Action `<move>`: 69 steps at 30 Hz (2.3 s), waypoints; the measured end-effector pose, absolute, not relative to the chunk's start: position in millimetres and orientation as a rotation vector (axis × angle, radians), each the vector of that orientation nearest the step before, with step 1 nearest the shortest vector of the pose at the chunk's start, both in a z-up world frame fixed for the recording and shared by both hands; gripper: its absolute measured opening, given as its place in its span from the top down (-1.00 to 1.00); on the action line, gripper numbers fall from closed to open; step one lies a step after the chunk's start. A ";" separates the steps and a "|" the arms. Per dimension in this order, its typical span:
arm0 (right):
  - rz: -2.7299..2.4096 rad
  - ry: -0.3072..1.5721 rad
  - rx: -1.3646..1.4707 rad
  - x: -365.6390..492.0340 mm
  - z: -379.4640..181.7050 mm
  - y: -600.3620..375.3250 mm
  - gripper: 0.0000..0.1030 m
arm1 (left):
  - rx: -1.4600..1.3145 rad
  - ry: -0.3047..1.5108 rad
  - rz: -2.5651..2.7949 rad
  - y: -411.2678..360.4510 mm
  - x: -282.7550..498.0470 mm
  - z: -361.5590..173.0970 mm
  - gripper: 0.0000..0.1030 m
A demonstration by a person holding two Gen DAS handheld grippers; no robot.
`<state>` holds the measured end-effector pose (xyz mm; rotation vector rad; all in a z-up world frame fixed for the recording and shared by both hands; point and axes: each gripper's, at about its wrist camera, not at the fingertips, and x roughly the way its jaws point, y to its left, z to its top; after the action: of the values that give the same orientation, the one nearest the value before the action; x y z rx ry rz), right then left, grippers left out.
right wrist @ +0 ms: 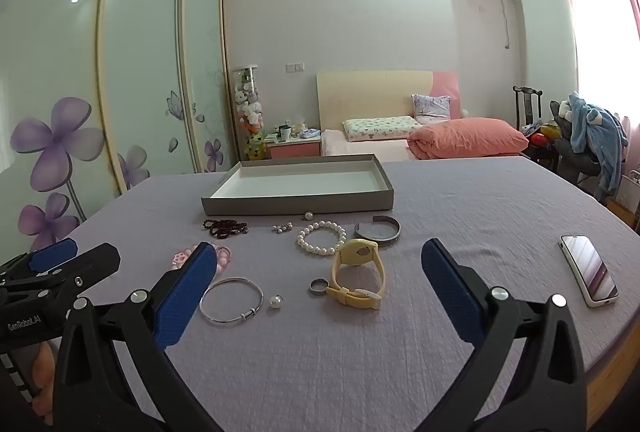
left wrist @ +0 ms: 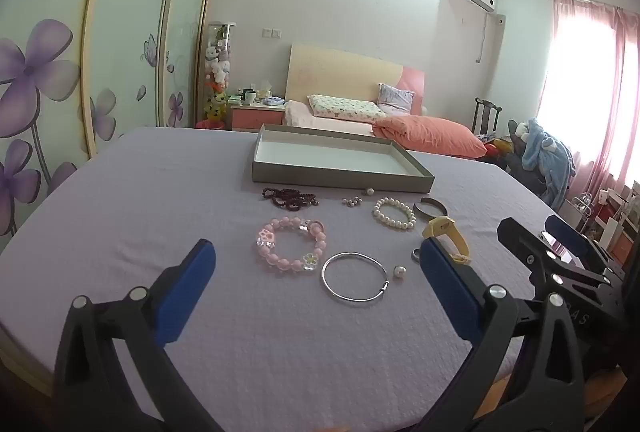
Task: Organize jewelry
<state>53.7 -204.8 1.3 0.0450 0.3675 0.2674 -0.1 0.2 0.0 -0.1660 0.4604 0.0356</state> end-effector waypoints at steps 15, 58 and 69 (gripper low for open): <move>0.267 0.365 0.047 53.1 1.1 -204.8 -0.97 | -0.168 0.462 0.038 0.2 -0.9 0.6 -0.92; 0.275 0.365 0.047 51.1 0.7 -199.8 -0.97 | -0.180 0.459 0.049 7.8 -3.5 3.9 -0.92; 0.278 0.367 0.045 52.7 -0.9 -194.1 -0.97 | -0.181 0.466 0.055 10.9 -2.9 5.1 -0.92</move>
<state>52.7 -194.1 -0.9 0.0446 0.3667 0.2781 -2.9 10.9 5.1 -0.1810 0.4659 0.0547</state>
